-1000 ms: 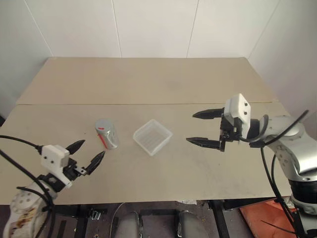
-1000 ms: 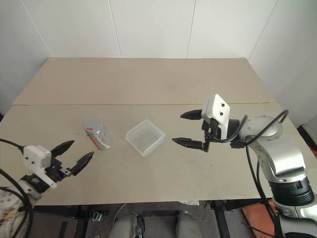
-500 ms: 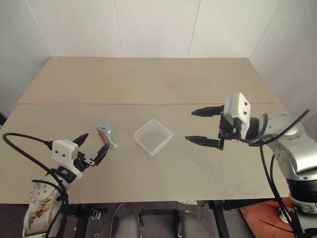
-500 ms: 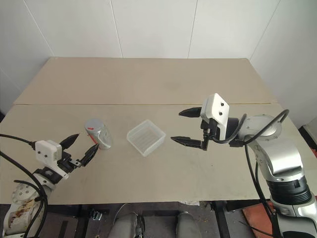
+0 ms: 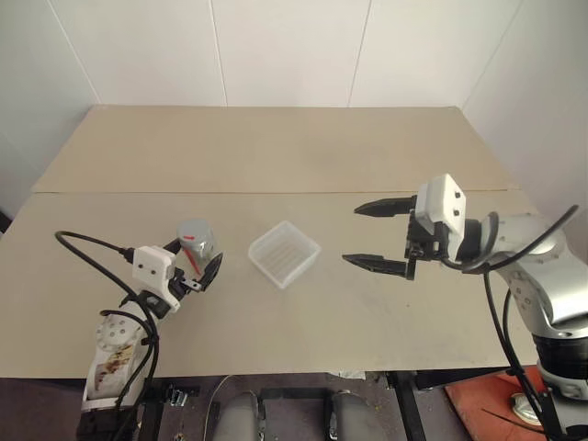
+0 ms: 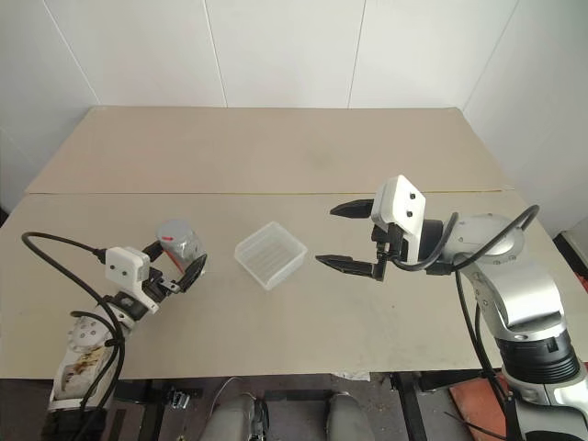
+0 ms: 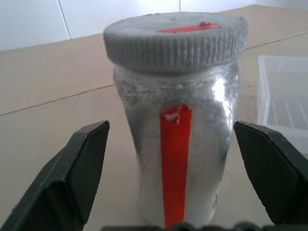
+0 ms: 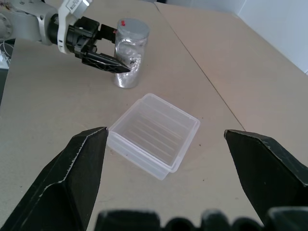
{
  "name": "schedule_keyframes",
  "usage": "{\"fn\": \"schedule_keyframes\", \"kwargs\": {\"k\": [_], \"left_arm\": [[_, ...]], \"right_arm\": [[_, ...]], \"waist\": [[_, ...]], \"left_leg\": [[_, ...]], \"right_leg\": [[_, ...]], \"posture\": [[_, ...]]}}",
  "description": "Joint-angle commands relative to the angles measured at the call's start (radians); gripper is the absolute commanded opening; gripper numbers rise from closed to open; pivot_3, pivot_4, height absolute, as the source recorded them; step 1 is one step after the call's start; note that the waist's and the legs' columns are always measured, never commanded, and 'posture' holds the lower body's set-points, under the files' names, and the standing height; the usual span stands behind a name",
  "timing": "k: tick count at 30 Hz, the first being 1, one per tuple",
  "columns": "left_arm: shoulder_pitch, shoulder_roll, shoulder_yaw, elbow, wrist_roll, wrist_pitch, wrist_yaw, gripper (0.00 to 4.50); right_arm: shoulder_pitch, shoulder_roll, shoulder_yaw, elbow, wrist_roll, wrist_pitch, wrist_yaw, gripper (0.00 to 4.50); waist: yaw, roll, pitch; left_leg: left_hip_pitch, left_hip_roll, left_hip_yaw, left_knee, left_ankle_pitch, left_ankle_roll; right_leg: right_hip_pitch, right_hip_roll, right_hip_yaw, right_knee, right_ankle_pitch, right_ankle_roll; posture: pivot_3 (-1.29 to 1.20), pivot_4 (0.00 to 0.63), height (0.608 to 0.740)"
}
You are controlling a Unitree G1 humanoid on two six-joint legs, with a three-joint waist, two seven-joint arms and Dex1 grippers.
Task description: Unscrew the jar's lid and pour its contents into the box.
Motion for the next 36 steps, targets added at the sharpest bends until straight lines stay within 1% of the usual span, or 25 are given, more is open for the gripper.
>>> {"fn": "schedule_keyframes", "kwargs": {"k": [1,6,7,8,10,11,13,14,18,22,25,27,29,30,33,36], "left_arm": [[-0.045,-0.016,-0.004,0.026,0.019,-0.043,0.04,4.47],[-0.071,-0.036,-0.014,0.053,0.029,-0.069,0.064,4.47],[-0.07,-0.037,-0.019,0.052,0.026,-0.067,0.058,4.07],[-0.068,-0.037,-0.023,0.052,0.025,-0.067,0.056,3.87],[-0.07,-0.04,-0.03,0.057,0.025,-0.071,0.056,3.11],[-0.073,-0.043,-0.032,0.059,0.025,-0.072,0.058,2.86],[-0.081,-0.05,-0.039,0.058,0.019,-0.069,0.058,2.17],[-0.082,-0.053,-0.044,0.056,0.02,-0.068,0.057,1.96],[-0.08,-0.046,-0.053,0.04,0.021,-0.058,0.044,1.96],[-0.086,0.037,-0.041,-0.046,-0.065,0.038,-0.067,1.96],[-0.123,0.178,-0.024,-0.125,-0.241,0.202,-0.262,1.96],[-0.175,0.282,-0.019,-0.135,-0.352,0.279,-0.434,1.96],[-0.243,0.358,-0.035,-0.108,-0.41,0.329,-0.569,1.96],[-0.278,0.379,-0.048,-0.086,-0.419,0.34,-0.616,1.96],[-0.387,0.395,-0.092,-0.019,-0.423,0.368,-0.708,1.96],[-0.489,0.366,-0.137,0.051,-0.402,0.361,-0.76,1.96]], "right_arm": [[0.001,-0.012,-0.034,-0.039,0.011,-0.018,-0.005,4.5],[0.007,-0.012,-0.035,-0.05,0.014,-0.014,-0.008,4.5],[0.009,-0.012,-0.035,-0.052,0.013,-0.014,-0.009,4.5],[0.01,-0.012,-0.035,-0.053,0.014,-0.014,-0.01,4.5],[0.012,-0.011,-0.035,-0.055,0.013,-0.013,-0.012,4.5],[0.013,-0.011,-0.034,-0.057,0.013,-0.013,-0.013,4.5],[0.015,-0.01,-0.034,-0.059,0.011,-0.014,-0.017,4.5],[0.016,-0.009,-0.035,-0.061,0.01,-0.014,-0.019,4.5],[0.019,-0.004,-0.034,-0.067,0.01,-0.013,-0.029,4.5],[-0.001,0.024,-0.022,-0.076,0.019,0.0,-0.062,4.5],[-0.08,0.112,0.019,-0.061,0.054,0.06,-0.122,4.5],[-0.138,0.185,0.06,-0.048,0.071,0.095,-0.145,4.5],[-0.202,0.257,0.084,-0.027,0.111,0.14,-0.164,4.5],[-0.233,0.289,0.089,-0.015,0.13,0.161,-0.173,4.5],[-0.308,0.366,0.102,0.012,0.169,0.225,-0.21,4.5],[-0.348,0.404,0.13,0.024,0.169,0.245,-0.217,4.5]], "waist": [[0.0,0.0,0.0],[0.0,0.0,0.0],[0.0,0.0,0.0],[0.0,0.0,0.0],[0.0,0.0,0.0],[0.0,0.0,0.0],[0.0,0.0,0.0],[0.0,0.0,0.0],[0.001,0.0,0.0],[0.0,0.0,0.0],[-0.01,0.0,0.0],[-0.015,0.0,0.0],[-0.021,0.0,0.0],[-0.021,0.0,0.0],[-0.019,0.0,0.0],[-0.011,0.0,0.0]], "left_leg": [[0.0,0.0,0.0,0.0,0.0,0.0],[0.0,0.0,0.0,0.0,0.0,0.0],[0.0,0.0,0.0,0.0,0.0,0.0],[0.0,0.0,0.0,0.0,0.0,0.0],[0.0,0.0,0.0,0.0,0.0,0.0],[0.0,0.0,0.0,0.0,0.0,0.0],[0.0,0.0,0.0,0.0,0.0,0.0],[0.0,0.0,0.0,0.0,0.0,0.0],[0.0,0.0,0.0,0.0,0.0,0.0],[0.0,0.0,0.0,0.0,0.0,0.0],[-0.001,0.001,0.0,0.0,0.0,0.0],[-0.001,0.001,-0.001,0.0,0.001,-0.001],[-0.001,0.001,0.0,0.0,0.001,-0.002],[0.0,0.001,0.0,0.0,0.001,-0.002],[-0.001,0.0,0.001,0.0,0.001,-0.002],[-0.003,0.0,0.0,0.0,0.001,-0.002]], "right_leg": [[0.0,0.0,0.0,0.0,0.0,0.0],[0.0,0.0,0.0,0.0,0.0,0.0],[0.0,0.0,0.0,0.0,0.0,0.0],[0.0,0.0,0.0,0.0,0.0,0.0],[0.0,0.0,0.0,0.0,0.0,0.0],[0.0,0.0,0.0,0.0,0.0,0.0],[0.0,0.0,0.0,0.0,0.0,0.0],[0.0,0.0,0.0,0.0,0.0,0.0],[0.0,0.0,0.0,0.0,0.0,0.0],[0.0,0.0,0.0,0.0,0.0,0.0],[-0.001,0.001,0.0,0.001,0.0,0.0],[-0.003,0.001,0.0,0.003,0.0,0.0],[-0.002,0.001,0.0,0.003,0.0,0.0],[-0.002,0.001,0.0,0.003,0.0,0.0],[-0.002,0.001,0.0,0.002,0.0,0.0],[-0.002,0.001,-0.002,0.002,0.0,0.0]], "posture": [[0.0,0.15,0.74],[0.0,0.15,0.74],[0.0,0.15,0.74],[0.0,0.15,0.74],[0.0,0.15,0.74],[0.0,0.15,0.74],[0.0,0.15,0.74],[0.0,0.15,0.74],[0.0,0.15,0.74],[0.0,0.15,0.74],[0.0,0.15,0.74],[0.0,0.15,0.74],[0.0,0.15,0.74],[0.0,0.15,0.74],[0.0,0.15,0.74],[0.0,0.15,0.74]]}}
